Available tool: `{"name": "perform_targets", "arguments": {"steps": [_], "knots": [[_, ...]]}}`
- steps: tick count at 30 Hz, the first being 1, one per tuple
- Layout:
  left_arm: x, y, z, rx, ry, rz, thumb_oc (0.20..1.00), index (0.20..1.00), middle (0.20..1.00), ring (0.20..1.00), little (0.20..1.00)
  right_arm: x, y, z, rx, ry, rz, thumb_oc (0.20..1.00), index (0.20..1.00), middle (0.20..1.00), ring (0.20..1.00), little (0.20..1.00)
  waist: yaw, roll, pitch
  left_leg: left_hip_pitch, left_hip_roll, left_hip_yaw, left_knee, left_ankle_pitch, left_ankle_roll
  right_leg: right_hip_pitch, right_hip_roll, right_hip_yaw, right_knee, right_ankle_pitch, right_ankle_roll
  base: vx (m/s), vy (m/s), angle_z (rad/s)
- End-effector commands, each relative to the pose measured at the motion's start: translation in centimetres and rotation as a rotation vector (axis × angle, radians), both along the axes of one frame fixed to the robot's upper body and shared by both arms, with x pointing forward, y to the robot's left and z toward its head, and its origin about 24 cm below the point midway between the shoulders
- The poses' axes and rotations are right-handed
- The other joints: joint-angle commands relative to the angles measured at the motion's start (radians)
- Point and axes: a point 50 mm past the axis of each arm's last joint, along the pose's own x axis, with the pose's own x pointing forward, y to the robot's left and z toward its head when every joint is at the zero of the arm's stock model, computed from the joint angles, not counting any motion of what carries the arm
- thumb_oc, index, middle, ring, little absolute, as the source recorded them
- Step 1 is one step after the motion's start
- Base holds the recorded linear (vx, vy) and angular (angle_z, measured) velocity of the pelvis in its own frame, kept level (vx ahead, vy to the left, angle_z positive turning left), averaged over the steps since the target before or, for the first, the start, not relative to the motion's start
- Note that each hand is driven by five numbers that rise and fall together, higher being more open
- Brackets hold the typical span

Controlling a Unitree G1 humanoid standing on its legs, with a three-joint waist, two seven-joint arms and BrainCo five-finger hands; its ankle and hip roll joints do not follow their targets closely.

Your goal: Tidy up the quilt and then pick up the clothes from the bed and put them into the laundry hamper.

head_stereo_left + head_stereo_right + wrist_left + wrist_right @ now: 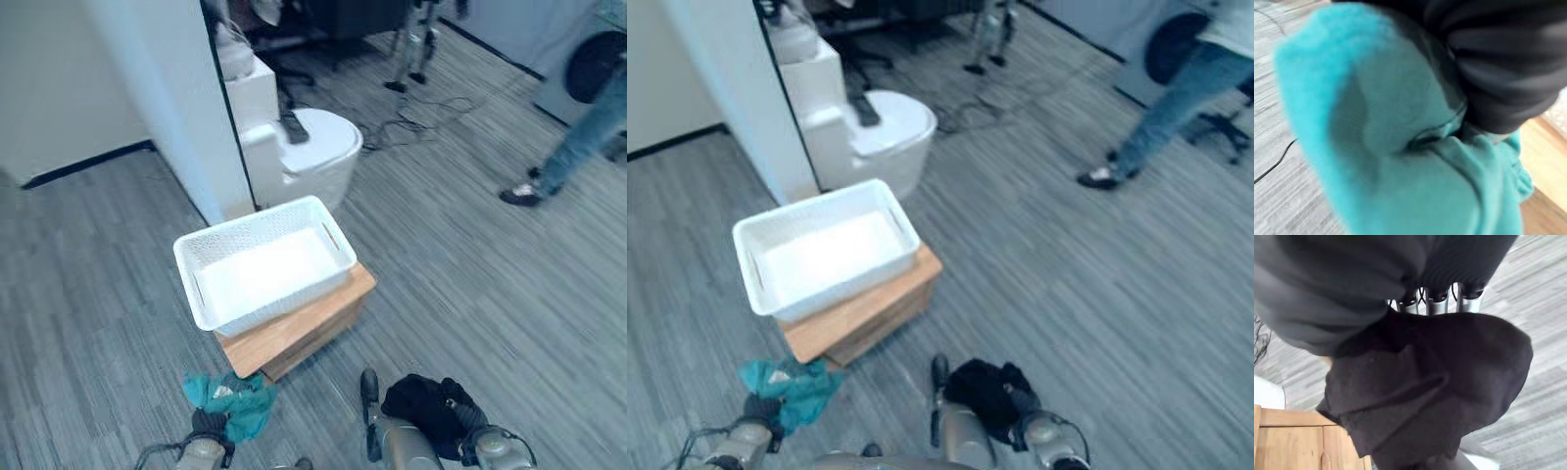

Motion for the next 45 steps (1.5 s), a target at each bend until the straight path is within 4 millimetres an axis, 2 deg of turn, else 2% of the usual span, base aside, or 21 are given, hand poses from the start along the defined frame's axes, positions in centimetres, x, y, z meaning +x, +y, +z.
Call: {"name": "perform_targets", "arguments": {"steps": [1, 5, 6, 11, 13, 15, 17, 19, 20, 23, 24, 25, 26, 27, 28, 31, 32, 33, 35, 40, 45], "knots": [[2.9, -1.0, 0.9, -0.018, -0.106, -0.019, 0.2, 0.2, 0.2, 0.2, 0.2, 2.5, -1.9, 1.7, -0.073, -0.092, 0.017, 0.2, 0.2, 0.2, 0.2, 0.2, -0.028, 0.053, 0.065, -0.177, 0.073, 0.075, -0.031, 0.072, -0.027, 0.146, -0.057, -0.081, -0.09, -0.181, 0.104, 0.07, -0.073, 0.56], [3.7, -1.8, 1.1, -0.028, -0.132, -0.08, 0.2, 0.2, 0.2, 0.2, 0.2, 3.1, -2.8, 2.5, -0.101, -0.135, 0.013, 0.2, 0.2, 0.2, 0.2, 0.2, -0.048, 0.062, 0.051, -0.184, 0.12, 0.256, -0.034, 0.091, -0.035, 0.178, -0.096, -0.178, -0.087, -0.186, 0.105, 0.03, 0.024, 1.09], [3.9, -1.8, 1.3, -0.023, -0.141, -0.1, 0.2, 0.2, 0.2, 0.2, 0.2, 3.5, -3.3, 3.0, -0.11, -0.168, 0.005, 0.2, 0.2, 0.2, 0.2, 0.2, -0.058, 0.074, 0.033, -0.155, 0.151, 0.3, -0.057, 0.104, -0.048, 0.181, -0.101, -0.213, -0.074, -0.199, 0.105, 0.0, 0.078, 0.41], [3.8, -1.5, 1.7, -0.006, -0.168, -0.137, 0.2, 0.2, 0.2, 0.2, 0.2, 5.4, -4.3, 5.6, -0.14, -0.311, 0.008, 0.2, 0.2, 0.2, 0.2, 0.2, -0.068, 0.082, 0.005, -0.111, 0.165, 0.323, -0.139, 0.122, -0.049, 0.191, -0.117, -0.241, -0.035, -0.206, 0.12, 0.01, 0.127, 0.55], [3.8, -0.7, 2.3, 0.015, -0.196, -0.152, 0.2, 0.2, 0.2, 0.2, 0.2, 7.0, -4.8, 7.6, -0.162, -0.408, 0.029, 0.2, 0.2, 0.2, 0.2, 0.2, -0.067, 0.08, 0.01, -0.099, 0.158, 0.317, -0.145, 0.113, -0.036, 0.16, -0.14, -0.237, 0.062, -0.202, 0.135, -0.06, 0.178, -0.01], [3.2, 0.3, 2.4, 0.038, -0.182, -0.126, 0.2, 0.2, 0.2, 0.2, 0.2, 8.7, -4.9, 9.7, -0.178, -0.507, 0.042, 0.2, 0.2, 0.2, 0.2, 0.2, -0.066, 0.074, 0.023, -0.094, 0.146, 0.298, -0.145, 0.103, -0.025, 0.107, -0.16, -0.203, 0.179, -0.18, 0.158, -0.07, 0.119, 0.02], [3.0, 0.8, 2.5, 0.049, -0.185, -0.108, 0.2, 0.2, 0.2, 0.2, 0.2, 9.7, -5.6, 12.3, -0.196, -0.626, 0.043, 0.2, 0.2, 0.2, 0.2, 0.2, -0.09, 0.067, 0.034, -0.097, 0.143, 0.253, -0.145, 0.098, -0.026, 0.081, -0.077, -0.067, 0.174, -0.218, 0.146, -0.03, -0.009, 0.25], [2.1, 1.4, 2.2, 0.054, -0.158, -0.062, 0.2, 0.2, 0.2, 0.2, 0.2, 10.4, -6.7, 14.1, -0.221, -0.691, 0.033, 0.2, 0.2, 0.2, 0.2, 0.2, -0.107, 0.058, 0.043, -0.106, 0.131, 0.208, -0.145, 0.106, -0.027, 0.083, -0.004, 0.047, 0.09, -0.239, 0.124, 0.05, 0.005, 0.96], [2.1, 1.8, 2.3, 0.062, -0.156, -0.066, 0.2, 0.2, 0.2, 0.2, 0.2, 10.5, -6.9, 15.1, -0.225, -0.734, 0.03, 0.2, 0.2, 0.2, 0.2, 0.2, -0.111, 0.049, 0.038, -0.111, 0.117, 0.183, -0.145, 0.106, -0.026, 0.107, 0.002, 0.091, 0.045, -0.242, 0.113, 0.1, -0.027, 1.16], [1.2, 2.3, 2.4, 0.029, -0.17, 0.001, 0.2, 0.2, 0.2, 0.2, 0.2, 11.9, -6.4, 19.7, -0.242, -0.925, 0.08, 0.2, 0.2, 0.2, 0.2, 0.2, -0.095, 0.037, 0.014, -0.106, 0.106, 0.162, -0.145, 0.102, -0.023, 0.147, -0.002, 0.089, -0.018, -0.213, 0.104, 0.11, -0.094, 0.94], [1.1, 2.2, 2.4, 0.029, -0.17, 0.002, 0.2, 0.2, 0.2, 0.2, 0.2, 11.9, -6.4, 19.6, -0.242, -0.924, 0.081, 0.2, 0.2, 0.2, 0.2, 0.2, -0.096, 0.037, 0.013, -0.106, 0.106, 0.162, -0.145, 0.102, -0.023, 0.149, -0.001, 0.089, -0.021, -0.212, 0.104, 0.07, -0.055, 0.36], [0.8, 2.4, 2.4, 0.023, -0.178, 0.026, 0.2, 0.2, 0.2, 0.2, 0.2, 12.3, -6.2, 21.1, -0.248, -0.985, 0.104, 0.2, 0.2, 0.2, 0.2, 0.2, -0.089, 0.039, 0.004, -0.102, 0.11, 0.171, -0.145, 0.098, -0.024, 0.159, -0.005, 0.086, -0.043, -0.203, 0.106, 0.15, -0.063, 0.09], [0.7, 2.3, 2.9, -0.01, -0.235, 0.056, 0.2, 0.2, 0.2, 0.2, 0.2, 13.4, -5.3, 26.1, -0.282, -1.166, 0.187, 0.2, 0.2, 0.2, 0.2, 0.2, -0.068, 0.042, -0.018, -0.094, 0.125, 0.186, -0.145, 0.095, -0.028, 0.194, -0.01, 0.084, -0.101, -0.191, 0.106, 0.15, -0.063, -0.11], [0.7, 2.3, 2.9, -0.011, -0.234, 0.057, 0.2, 0.2, 0.2, 0.2, 0.2, 13.4, -5.3, 26.1, -0.282, -1.165, 0.188, 0.2, 0.2, 0.2, 0.2, 0.2, -0.069, 0.042, -0.017, -0.093, 0.126, 0.186, -0.145, 0.095, -0.028, 0.197, -0.01, 0.084, -0.103, -0.19, 0.106, 0.14, -0.063, -0.21], [0.8, 2.3, 3.1, -0.017, -0.257, 0.063, 0.2, 0.2, 0.2, 0.2, 0.2, 13.7, -4.8, 28.0, -0.294, -1.235, 0.223, 0.2, 0.2, 0.2, 0.2, 0.2, -0.062, 0.043, -0.021, -0.092, 0.13, 0.185, -0.145, 0.097, -0.031, 0.206, -0.012, 0.077, -0.112, -0.189, 0.105, 0.03, -0.033, -0.21], [1.4, 2.0, 3.7, -0.037, -0.311, 0.058, 0.2, 0.2, 0.2, 0.2, 0.2, 14.3, -3.0, 31.5, -0.303, -1.361, 0.312, 0.2, 0.2, 0.2, 0.2, 0.2, -0.05, 0.045, -0.023, -0.094, 0.14, 0.177, -0.145, 0.106, -0.037, 0.222, -0.015, 0.059, -0.126, -0.189, 0.101, 0.03, -0.046, -0.02], [1.8, 1.7, 4.3, -0.058, -0.354, 0.049, 0.2, 0.2, 0.2, 0.2, 0.2, 14.6, -1.8, 33.8, -0.313, -1.441, 0.378, 0.2, 0.2, 0.2, 0.2, 0.2, -0.041, 0.045, -0.026, -0.097, 0.145, 0.171, -0.145, 0.108, -0.04, 0.228, -0.014, 0.052, -0.132, -0.191, 0.097, 0.01, -0.041, 0.08], [1.8, 1.7, 4.3, -0.058, -0.354, 0.05, 0.2, 0.2, 0.2, 0.2, 0.2, 14.6, -1.7, 33.8, -0.312, -1.441, 0.379, 0.2, 0.2, 0.2, 0.2, 0.2, -0.043, 0.046, -0.026, -0.097, 0.145, 0.17, -0.145, 0.108, -0.04, 0.229, -0.014, 0.052, -0.131, -0.191, 0.097, 0.01, -0.035, 0.22], [2.0, 1.4, 4.6, -0.074, -0.371, 0.029, 0.2, 0.2, 0.2, 0.2, 0.2, 15.3, 0.2, 36.4, -0.283, -1.523, 0.455, 0.2, 0.2, 0.2, 0.2, 0.2, -0.033, 0.045, -0.03, -0.1, 0.149, 0.166, -0.145, 0.114, -0.045, 0.237, -0.014, 0.037, -0.137, -0.195, 0.093, -0.01, -0.032, 0.15], [2.7, 1.0, 5.4, -0.104, -0.432, 0.021, 0.2, 0.2, 0.2, 0.2, 0.2, 17.2, 3.6, 38.5, -0.253, -1.546, 0.564, 0.2, 0.2, 0.2, 0.2, 0.2, -0.009, 0.044, -0.031, -0.103, 0.153, 0.153, -0.145, 0.119, -0.051, 0.244, -0.013, 0.024, -0.139, -0.198, 0.087, 0.0, -0.033, 0.03], [4.8, 0.0, 8.8, -0.171, -0.639, -0.027, 0.2, 0.2, 0.2, 0.2, 0.2, 18.2, 4.7, 36.6, -0.235, -1.471, 0.58, 0.2, 0.2, 0.2, 0.2, 0.2, 0.014, 0.058, -0.014, -0.123, 0.149, 0.134, -0.145, 0.127, -0.052, 0.238, -0.02, 0.004, -0.138, -0.201, 0.085, 0.0, -0.029, 0.16]]}}
